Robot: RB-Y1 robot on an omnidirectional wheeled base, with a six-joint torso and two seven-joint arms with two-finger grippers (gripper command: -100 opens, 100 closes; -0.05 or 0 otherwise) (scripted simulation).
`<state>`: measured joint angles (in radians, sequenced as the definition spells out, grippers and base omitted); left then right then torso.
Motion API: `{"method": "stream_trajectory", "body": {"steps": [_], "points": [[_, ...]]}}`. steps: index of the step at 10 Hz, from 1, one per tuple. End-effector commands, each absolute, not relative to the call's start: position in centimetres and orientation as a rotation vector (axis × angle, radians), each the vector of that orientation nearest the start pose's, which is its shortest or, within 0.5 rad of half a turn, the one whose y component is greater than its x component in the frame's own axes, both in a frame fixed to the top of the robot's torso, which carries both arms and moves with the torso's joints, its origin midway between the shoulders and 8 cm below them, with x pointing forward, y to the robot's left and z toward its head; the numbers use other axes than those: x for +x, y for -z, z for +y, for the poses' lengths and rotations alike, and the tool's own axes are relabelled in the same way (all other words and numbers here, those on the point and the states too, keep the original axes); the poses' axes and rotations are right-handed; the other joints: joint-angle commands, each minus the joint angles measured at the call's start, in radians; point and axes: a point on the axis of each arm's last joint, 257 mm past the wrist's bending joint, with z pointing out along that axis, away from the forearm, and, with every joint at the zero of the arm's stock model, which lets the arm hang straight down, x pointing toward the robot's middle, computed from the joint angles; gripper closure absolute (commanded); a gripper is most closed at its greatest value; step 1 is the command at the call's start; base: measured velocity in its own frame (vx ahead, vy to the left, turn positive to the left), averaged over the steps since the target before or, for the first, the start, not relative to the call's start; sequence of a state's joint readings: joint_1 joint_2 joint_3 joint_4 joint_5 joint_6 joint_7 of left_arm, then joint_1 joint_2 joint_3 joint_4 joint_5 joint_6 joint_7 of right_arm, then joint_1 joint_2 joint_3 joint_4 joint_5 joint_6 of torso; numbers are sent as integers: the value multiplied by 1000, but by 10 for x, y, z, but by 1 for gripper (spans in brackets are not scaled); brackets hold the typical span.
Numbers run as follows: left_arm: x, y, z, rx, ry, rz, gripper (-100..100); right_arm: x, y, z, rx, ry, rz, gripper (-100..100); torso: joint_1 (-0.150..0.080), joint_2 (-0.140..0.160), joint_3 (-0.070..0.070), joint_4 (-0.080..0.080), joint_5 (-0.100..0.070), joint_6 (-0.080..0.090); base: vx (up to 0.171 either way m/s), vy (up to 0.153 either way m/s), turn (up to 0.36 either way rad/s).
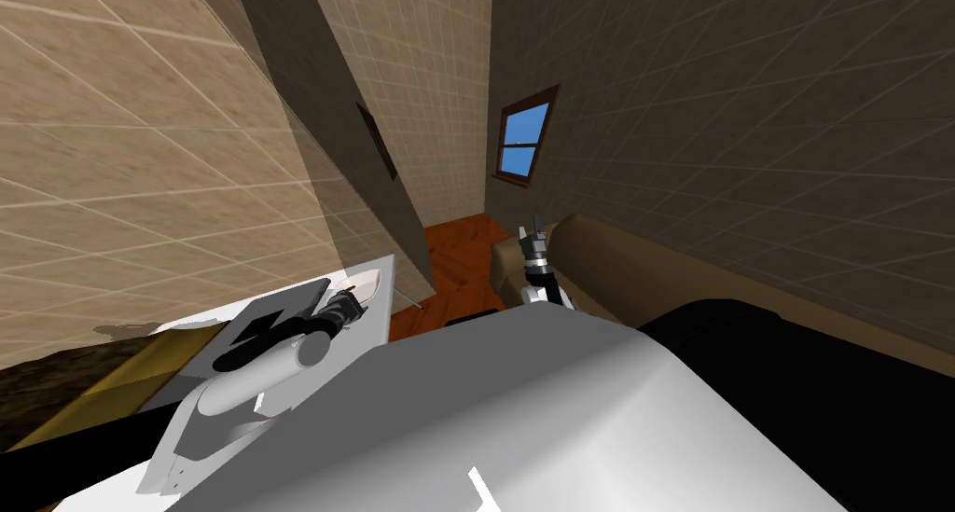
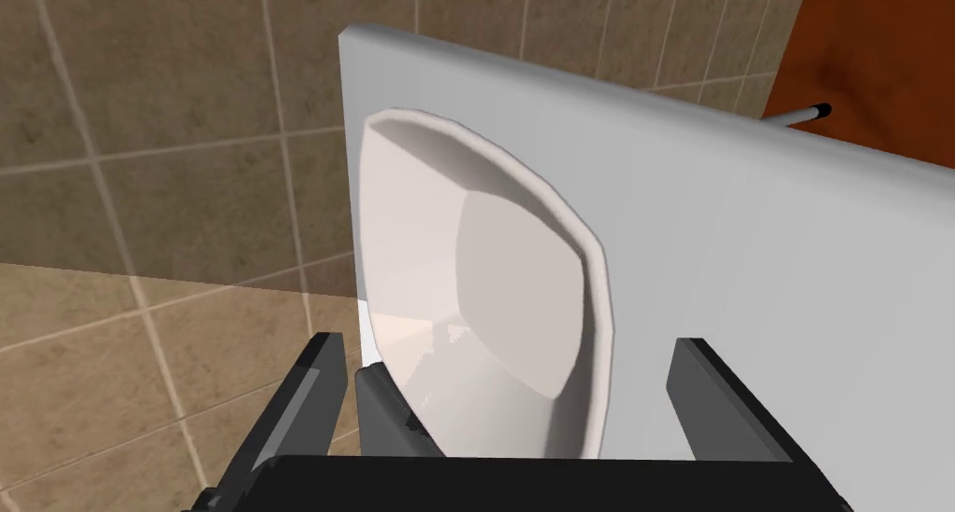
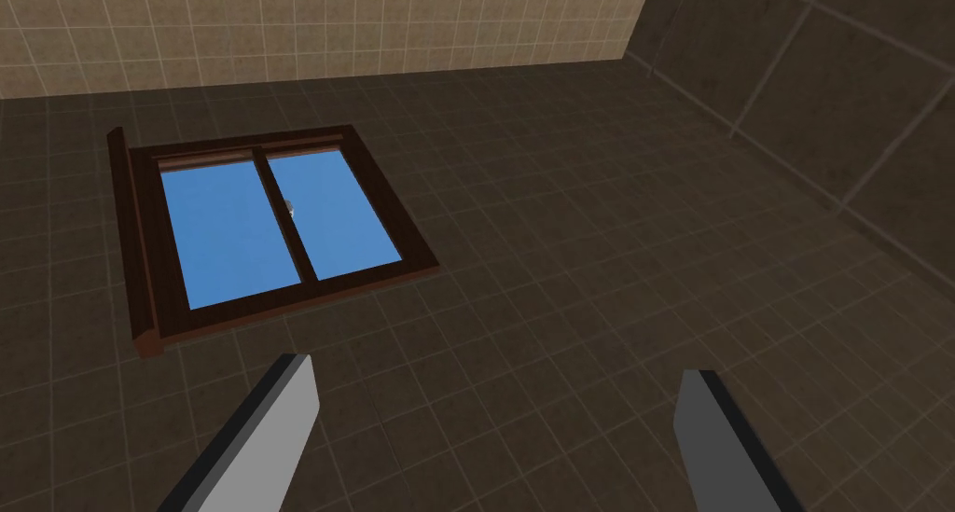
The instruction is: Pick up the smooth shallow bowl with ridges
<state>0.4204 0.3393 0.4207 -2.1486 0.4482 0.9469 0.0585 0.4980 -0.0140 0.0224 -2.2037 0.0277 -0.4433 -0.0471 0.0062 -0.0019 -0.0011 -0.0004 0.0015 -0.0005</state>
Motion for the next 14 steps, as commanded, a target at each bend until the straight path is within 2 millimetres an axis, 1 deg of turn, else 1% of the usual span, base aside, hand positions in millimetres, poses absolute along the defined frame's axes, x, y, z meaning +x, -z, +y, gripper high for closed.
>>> {"method": "stream_trajectory", "body": {"steps": [1,3,4,5,6,7,10,14], "points": [[334,280,472,-1923,629,1354,-100,368,22,-272,760,-1319,717,0,0,0,0,0,0,0,21,91,-62],[323,293,472,-1973,602,1364,-100,368,22,-272,760,-1319,717,0,0,0,0,0,0,0,15,79,-43],[314,305,471,-2013,582,1372,-100,368,22,-272,760,-1319,717,0,-1,0,0,0,0,0,18,76,-28],[320,298,472,-1988,594,1367,-100,368,22,-272,760,-1319,717,0,-1,0,0,0,0,0,10,36,-9],[318,299,472,-1994,591,1368,0,368,22,-272,760,-1319,717,0,-3,0,0,0,-1,0,1,7,0],[324,303,485,-2010,576,1335,-100,368,22,-272,760,-1319,717,0,-5,1,1,0,-1,0,-64,-3,-195],[333,307,504,-2034,554,1284,-100,368,21,-272,760,-1319,717,0,-6,8,5,2,-1,1,-106,4,-188],[344,313,527,-2066,527,1217,-100,368,21,-272,760,-1319,717,0,-6,7,4,2,-1,0,-86,-3,-151]]}}
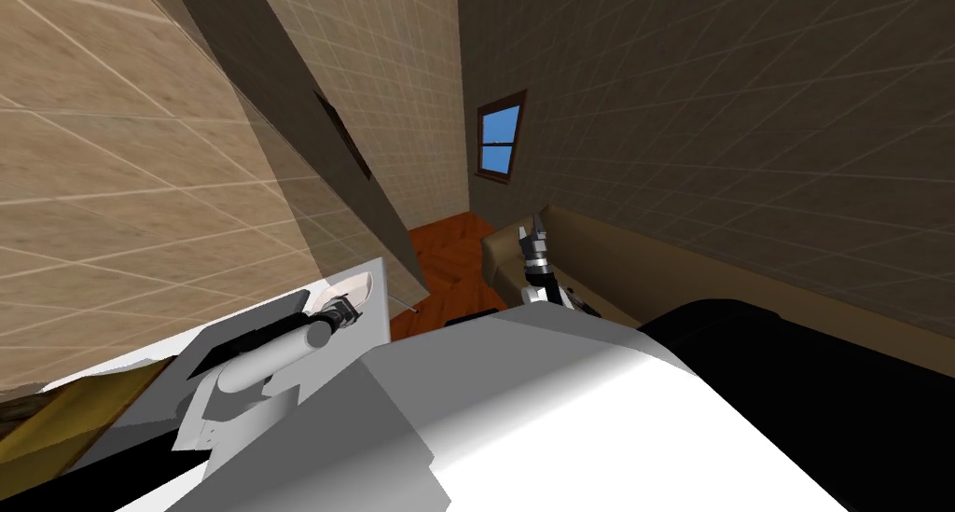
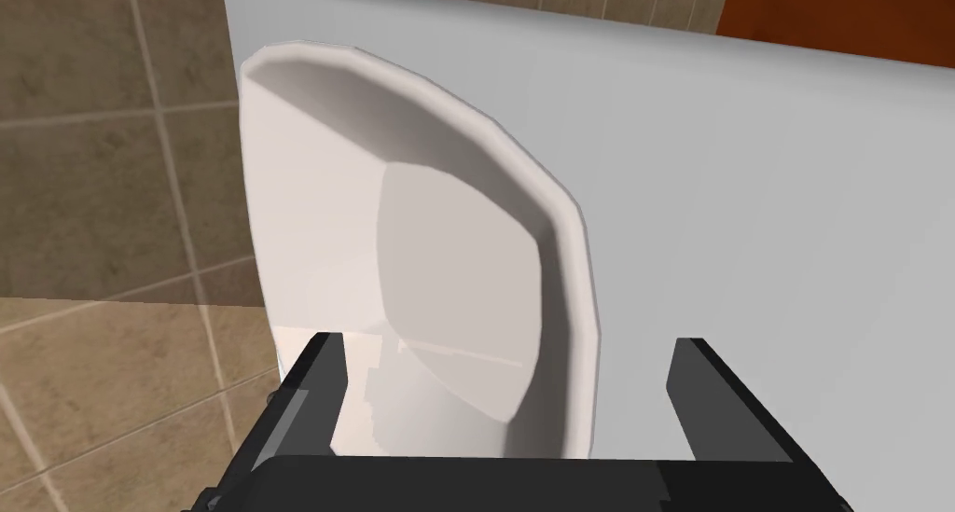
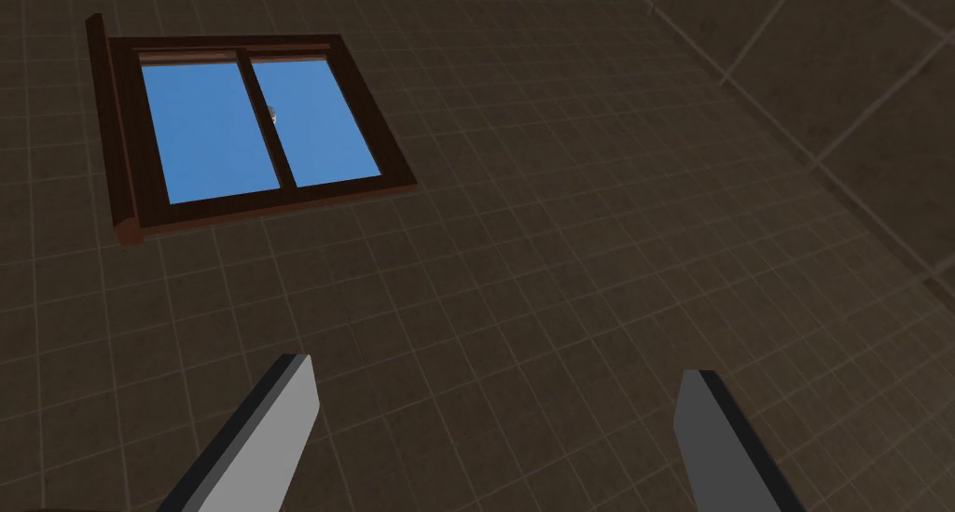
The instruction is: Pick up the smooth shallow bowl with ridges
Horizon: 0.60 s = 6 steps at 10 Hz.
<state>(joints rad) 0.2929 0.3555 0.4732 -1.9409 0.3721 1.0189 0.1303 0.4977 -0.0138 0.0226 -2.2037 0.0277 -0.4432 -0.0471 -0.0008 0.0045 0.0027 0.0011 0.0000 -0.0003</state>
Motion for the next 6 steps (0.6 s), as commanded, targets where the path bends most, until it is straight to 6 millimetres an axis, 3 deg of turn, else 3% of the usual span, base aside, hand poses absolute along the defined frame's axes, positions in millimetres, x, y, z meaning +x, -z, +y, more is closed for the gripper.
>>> {"method": "stream_trajectory", "body": {"steps": [1,2,3,6], "points": [[347,314,533,-2074,521,1200,-100,368,21,-272,760,-1319,717,0,0,0,0,0,0,0,-90,-4,-180],[345,314,529,-2069,525,1212,-100,368,21,-272,760,-1319,717,0,1,0,0,0,0,0,-41,5,-36],[345,314,530,-2070,524,1209,100,368,22,-272,760,-1319,717,0,1,-2,-1,0,0,-1,-7,0,7],[345,314,530,-2071,524,1208,100,368,22,-272,760,-1319,717,0,1,-5,-3,-1,0,0,-2,-1,1]]}}
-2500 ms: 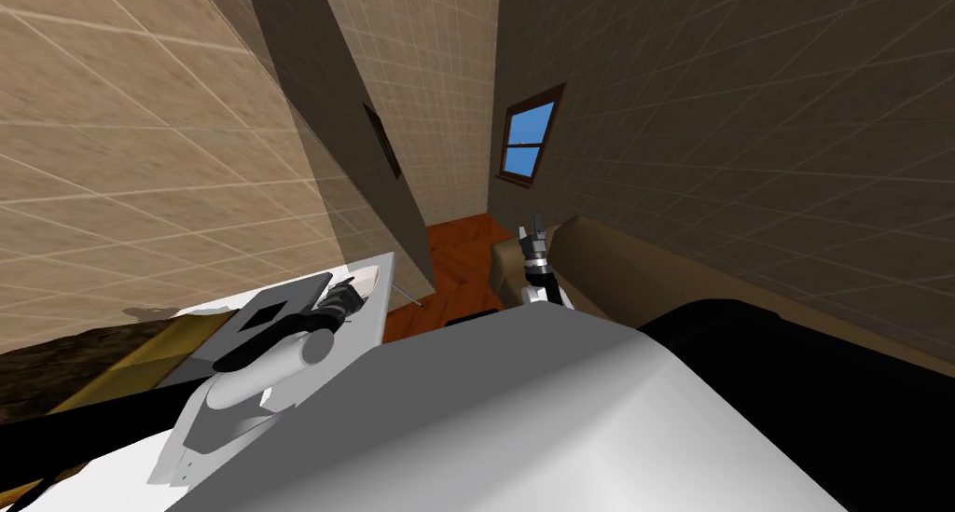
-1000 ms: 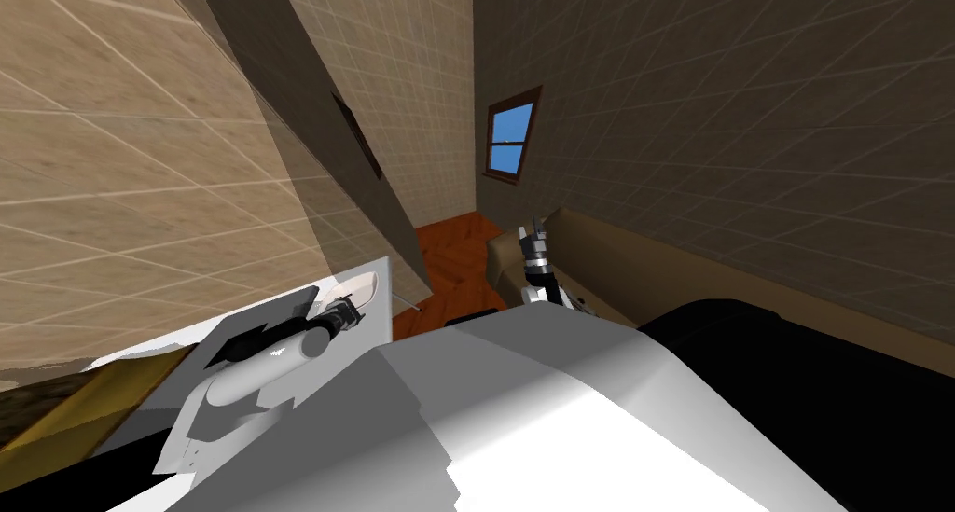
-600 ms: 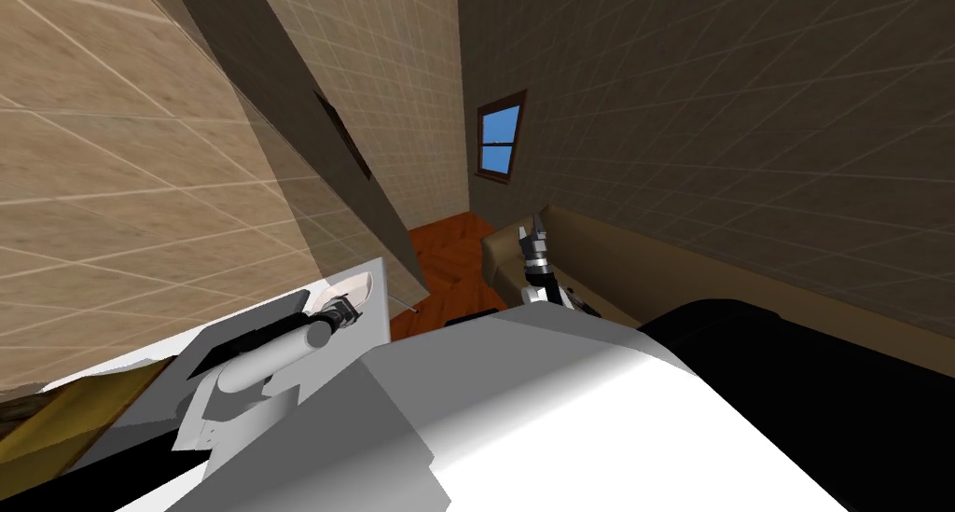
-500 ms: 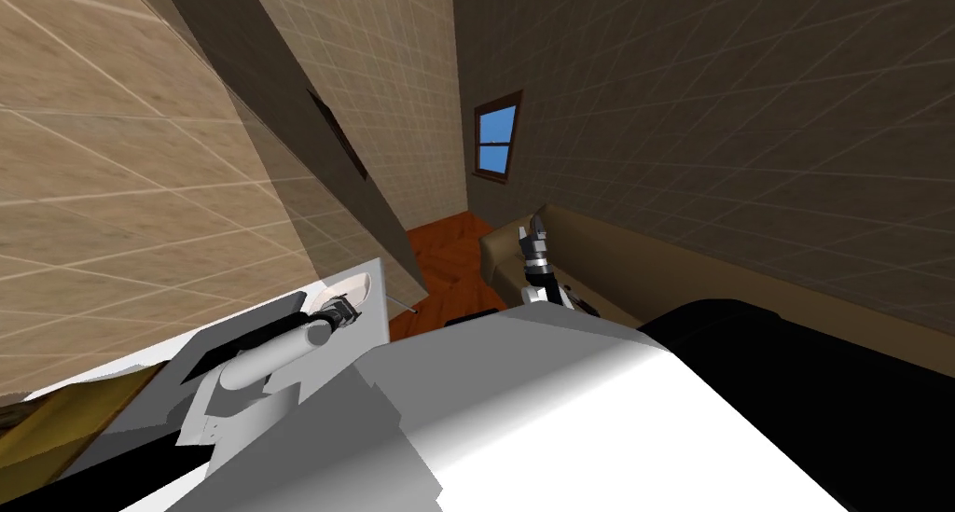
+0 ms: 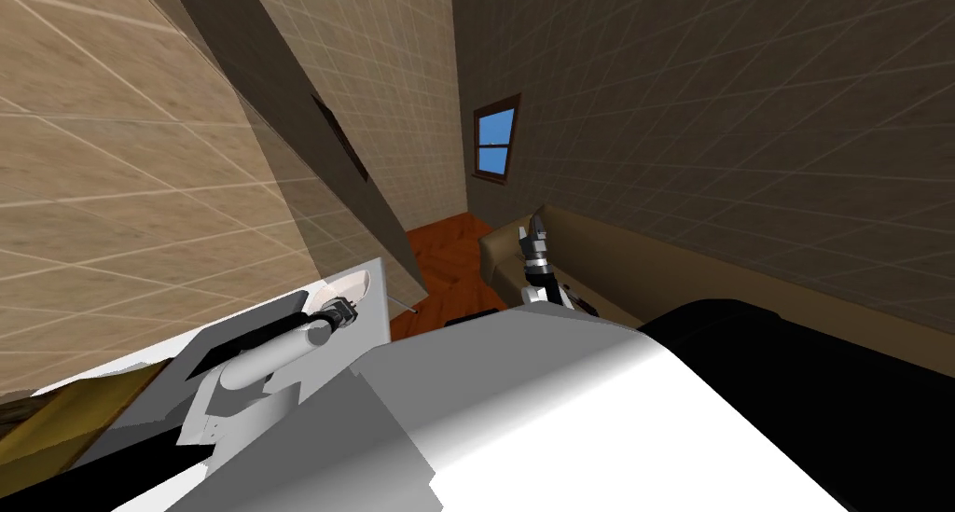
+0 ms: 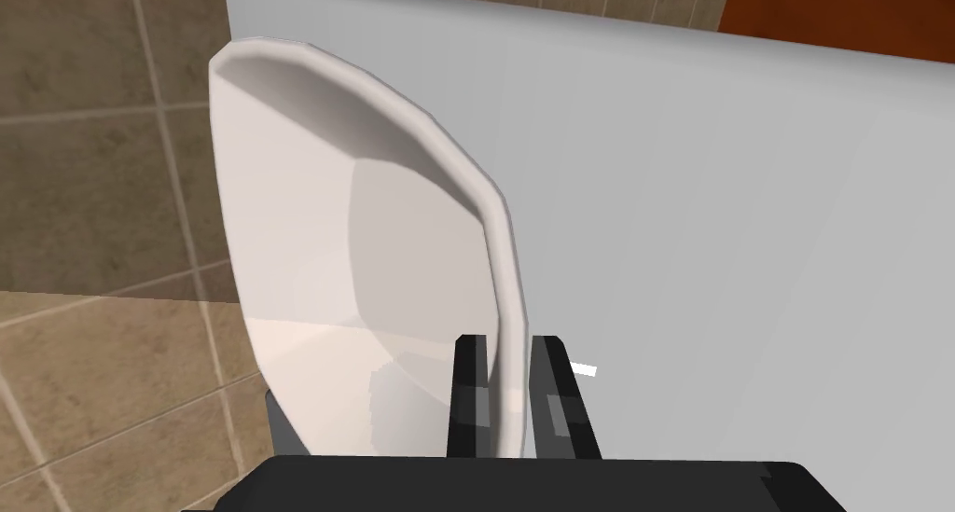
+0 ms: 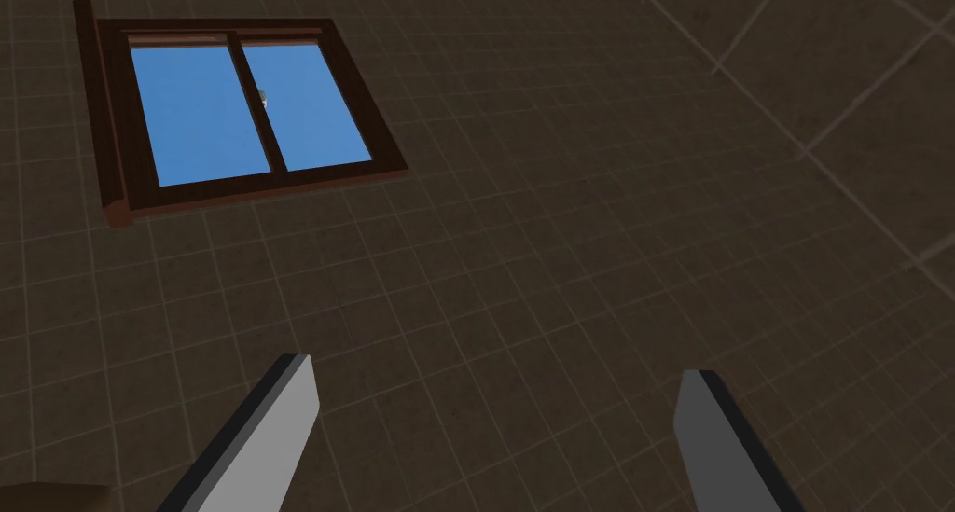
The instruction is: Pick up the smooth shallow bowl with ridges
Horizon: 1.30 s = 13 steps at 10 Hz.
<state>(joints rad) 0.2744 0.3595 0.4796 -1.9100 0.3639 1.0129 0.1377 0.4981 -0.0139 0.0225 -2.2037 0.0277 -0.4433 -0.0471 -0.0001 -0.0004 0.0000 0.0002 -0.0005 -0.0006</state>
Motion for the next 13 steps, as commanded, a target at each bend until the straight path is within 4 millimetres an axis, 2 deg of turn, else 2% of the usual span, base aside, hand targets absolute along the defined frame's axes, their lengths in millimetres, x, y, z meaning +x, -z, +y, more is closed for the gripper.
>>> {"method": "stream_trajectory", "body": {"steps": [1,2,3,11,12,13], "points": [[345,314,530,-2072,524,1209,100,368,22,-272,760,-1319,717,0,0,0,0,0,0,0,0,0,0],[344,315,530,-2073,524,1209,0,368,22,-272,760,-1319,717,0,0,0,0,0,0,0,0,0,0],[342,311,522,-2058,533,1234,100,368,22,-272,760,-1319,717,0,0,0,0,0,0,0,61,-3,205],[319,299,472,-1993,591,1368,100,368,22,-272,760,-1319,718,0,-3,-4,-1,1,-2,0,95,1,166],[321,300,476,-2000,586,1357,100,368,22,-272,760,-1319,718,0,-2,-4,-1,1,-2,0,39,-1,32],[320,300,475,-1999,586,1360,0,368,22,-272,760,-1319,717,0,-2,-2,0,1,-2,1,7,-1,-6]]}}
